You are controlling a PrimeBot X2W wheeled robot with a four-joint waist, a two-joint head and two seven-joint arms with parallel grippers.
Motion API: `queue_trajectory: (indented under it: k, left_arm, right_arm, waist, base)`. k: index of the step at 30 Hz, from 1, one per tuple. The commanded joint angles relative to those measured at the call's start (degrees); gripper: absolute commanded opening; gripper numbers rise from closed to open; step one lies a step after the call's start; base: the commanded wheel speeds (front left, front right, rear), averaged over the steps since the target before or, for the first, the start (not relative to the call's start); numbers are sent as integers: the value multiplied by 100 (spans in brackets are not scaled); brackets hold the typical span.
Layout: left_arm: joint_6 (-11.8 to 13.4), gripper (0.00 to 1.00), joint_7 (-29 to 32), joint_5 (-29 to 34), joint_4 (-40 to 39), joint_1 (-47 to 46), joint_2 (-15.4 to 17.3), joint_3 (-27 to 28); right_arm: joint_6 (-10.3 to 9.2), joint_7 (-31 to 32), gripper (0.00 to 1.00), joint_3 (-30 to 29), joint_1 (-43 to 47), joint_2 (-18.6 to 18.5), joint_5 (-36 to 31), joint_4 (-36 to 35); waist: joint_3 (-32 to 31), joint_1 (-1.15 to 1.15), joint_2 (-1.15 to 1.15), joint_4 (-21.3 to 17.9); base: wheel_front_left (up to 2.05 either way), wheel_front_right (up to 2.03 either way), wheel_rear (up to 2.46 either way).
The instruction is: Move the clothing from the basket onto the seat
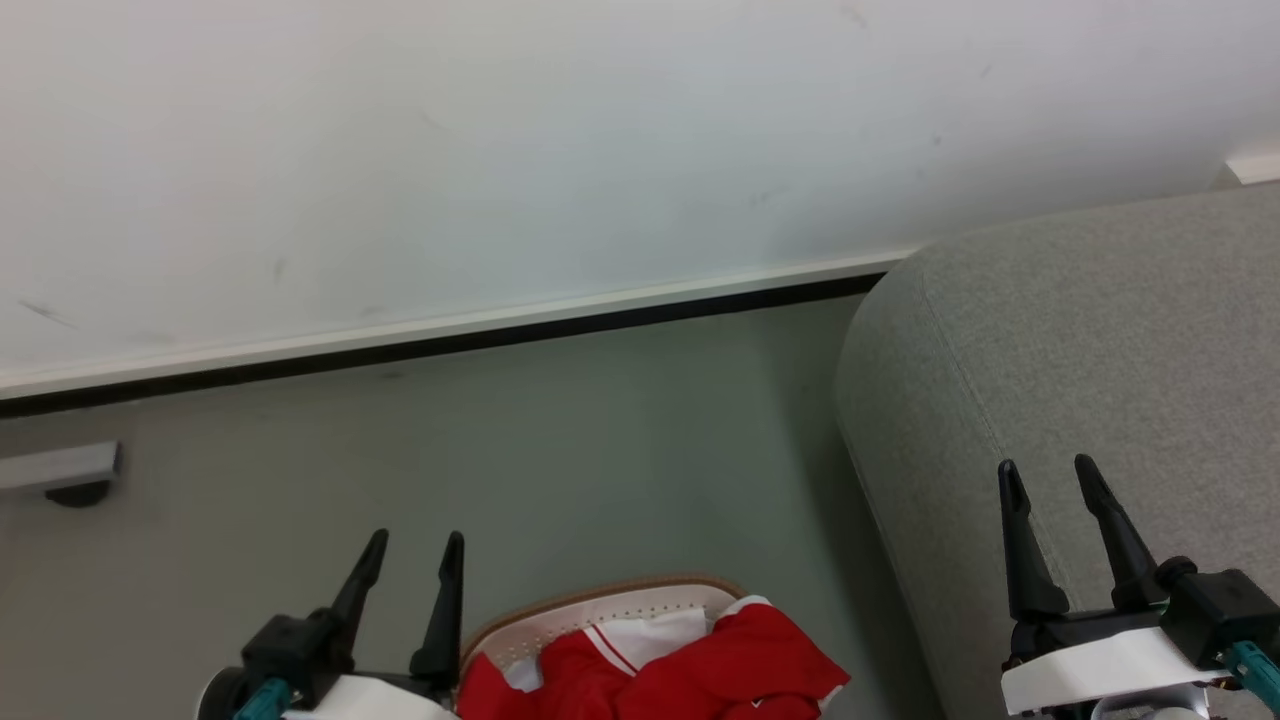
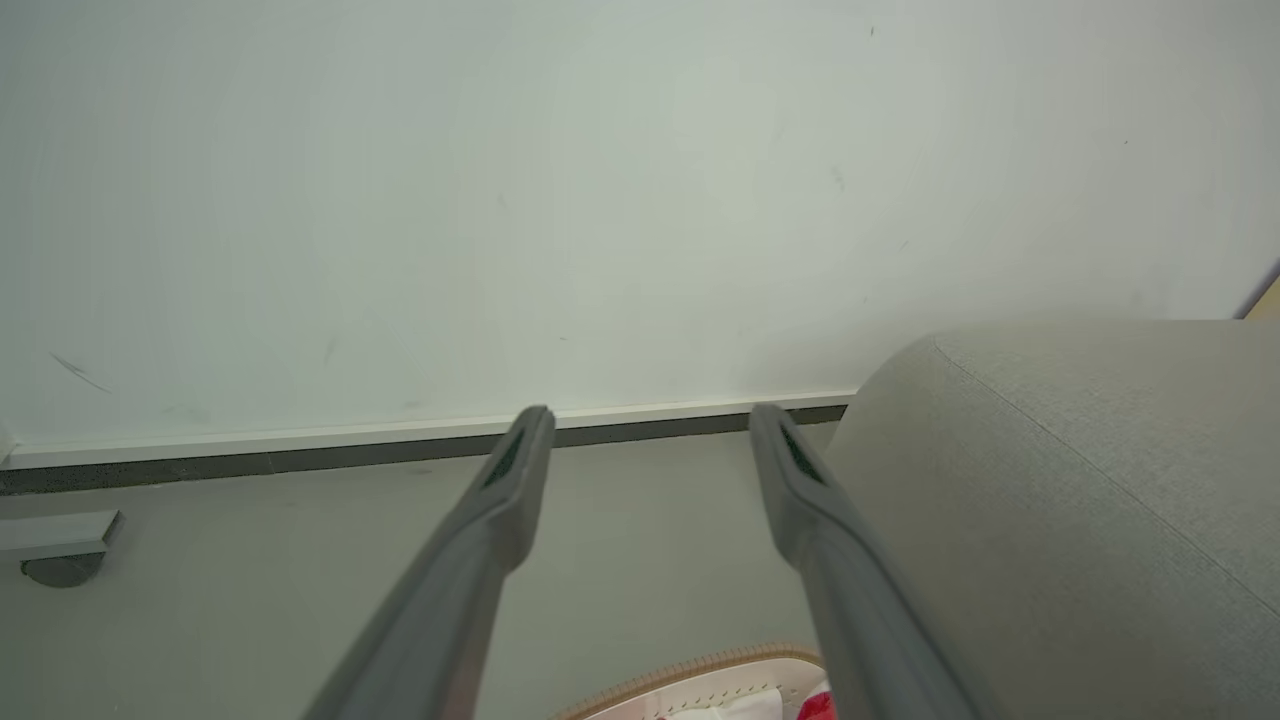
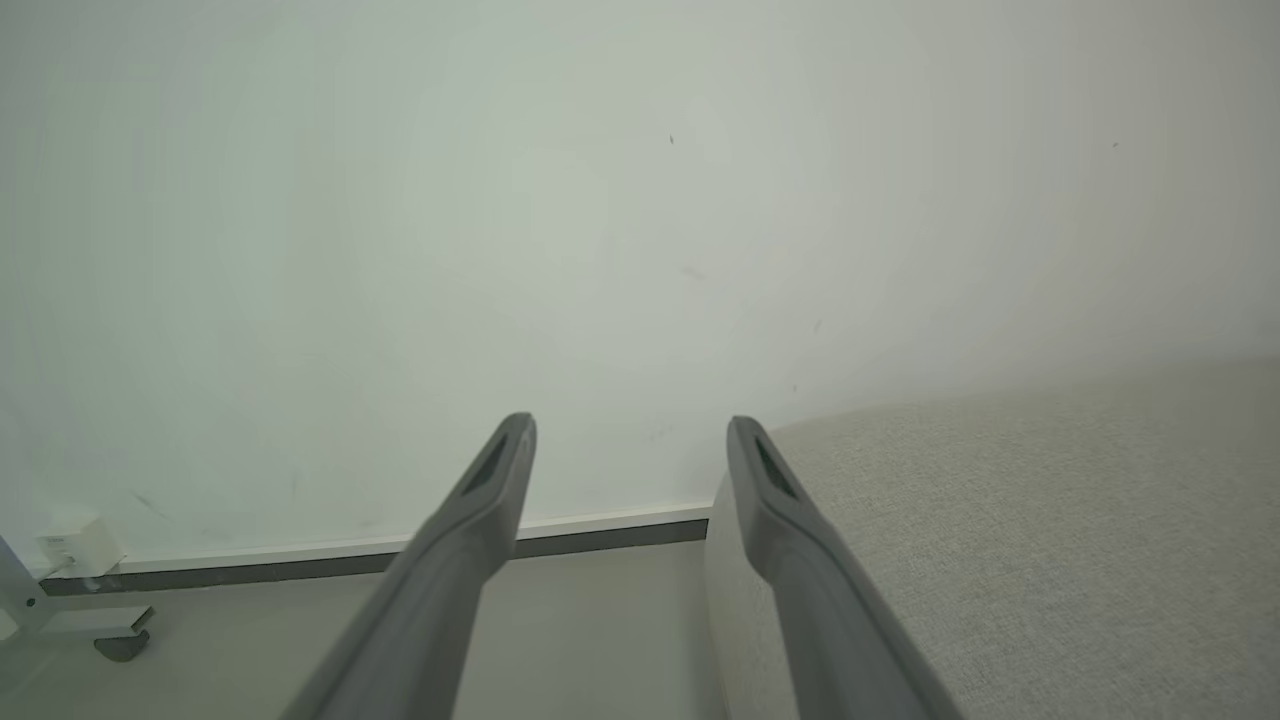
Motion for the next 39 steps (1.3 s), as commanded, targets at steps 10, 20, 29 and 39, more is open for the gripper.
queue_trajectory:
  k: [10, 20, 29, 39]
  left_arm:
    - [-46, 100, 12, 18, 855, -748, 318, -653]
    - [-41, 100, 241, -252, 1940, -1583, 694, -1666]
    - [-42, 100, 599, -476, 2826, -2404, 1029, -2596]
    - [-43, 100, 1001, -552, 3669, -3177, 1253, -3855]
  right_arm:
    - [-12, -19, 100, -145, -263, -7, 255, -489]
    - [-12, -19, 100, -169, -578, -7, 450, -891]
    - [-12, -16, 100, -166, -974, -6, 451, -1326]
    - [-12, -16, 100, -270, -1304, -5, 466, -1498]
  waist:
    - [958, 0, 0, -366]
    - [1831, 0, 0, -537]
    - [2642, 0, 0, -637]
    - [3332, 0, 0, -721]
  base:
    - [0, 0, 0]
    - [0, 0, 0]
    - [0, 0, 0]
    - [0, 0, 0]
